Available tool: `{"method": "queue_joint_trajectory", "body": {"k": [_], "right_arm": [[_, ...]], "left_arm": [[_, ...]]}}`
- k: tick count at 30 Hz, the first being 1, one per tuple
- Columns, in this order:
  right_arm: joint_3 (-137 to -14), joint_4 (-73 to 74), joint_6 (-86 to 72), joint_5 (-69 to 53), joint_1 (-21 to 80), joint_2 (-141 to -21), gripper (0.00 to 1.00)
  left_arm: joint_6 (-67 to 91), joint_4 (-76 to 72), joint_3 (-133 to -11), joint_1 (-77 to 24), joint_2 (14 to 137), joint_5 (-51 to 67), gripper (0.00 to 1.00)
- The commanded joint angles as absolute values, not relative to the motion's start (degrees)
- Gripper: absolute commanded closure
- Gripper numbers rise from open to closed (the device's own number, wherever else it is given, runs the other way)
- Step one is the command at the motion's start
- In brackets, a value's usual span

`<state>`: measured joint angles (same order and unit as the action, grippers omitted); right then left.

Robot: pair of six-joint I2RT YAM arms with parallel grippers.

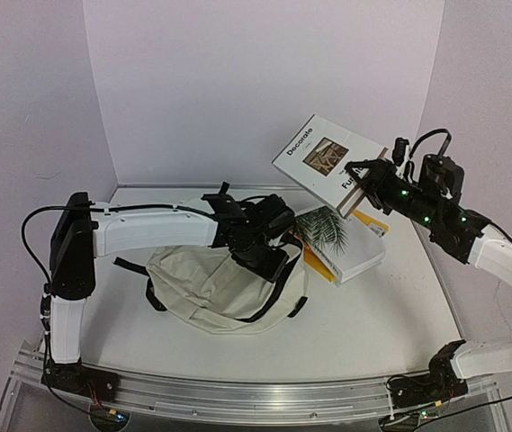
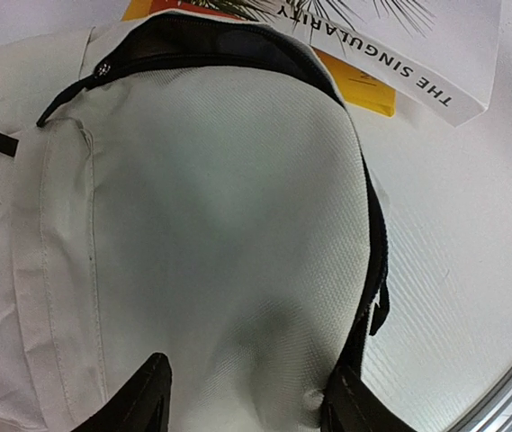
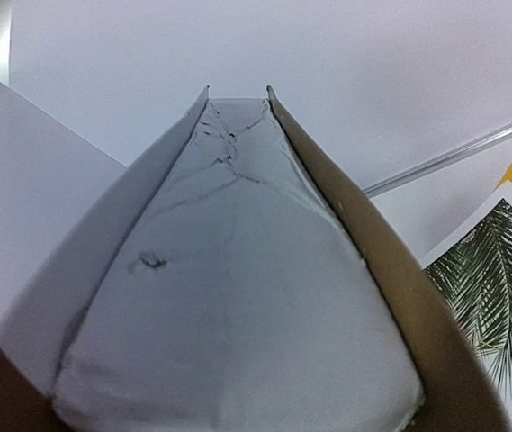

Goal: Pack the student bag
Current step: Place the book in the student bag.

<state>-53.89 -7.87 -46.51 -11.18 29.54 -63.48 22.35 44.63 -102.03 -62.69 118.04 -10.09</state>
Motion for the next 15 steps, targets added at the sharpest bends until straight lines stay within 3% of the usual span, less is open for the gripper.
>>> {"method": "queue_joint_trajectory", "body": {"k": [1, 3, 7, 15], "right_arm": [[-56.08, -10.07, -45.79, -10.79, 29.77, -62.81, 0.59], [-56.12, -9.77, -45.79, -10.73, 29.75, -62.60, 0.59], [-56.33, -8.40, -45.88, -10.81, 29.73, -61.99, 0.59], [-57.22, -0.64, -44.97, -7.80, 29.75, -57.82, 0.59]], "left_arm": [[22.47, 47.27, -105.35, -62.75, 117.67, -14.17, 0.62], [22.86, 46.94, -104.96, -62.75, 117.44, -13.68, 0.78], [23.57, 43.29, -102.44, -62.48, 115.12, -11.62, 0.97], [26.63, 37.16, -95.41, -57.10, 104.38, -10.32, 1.00]]}}
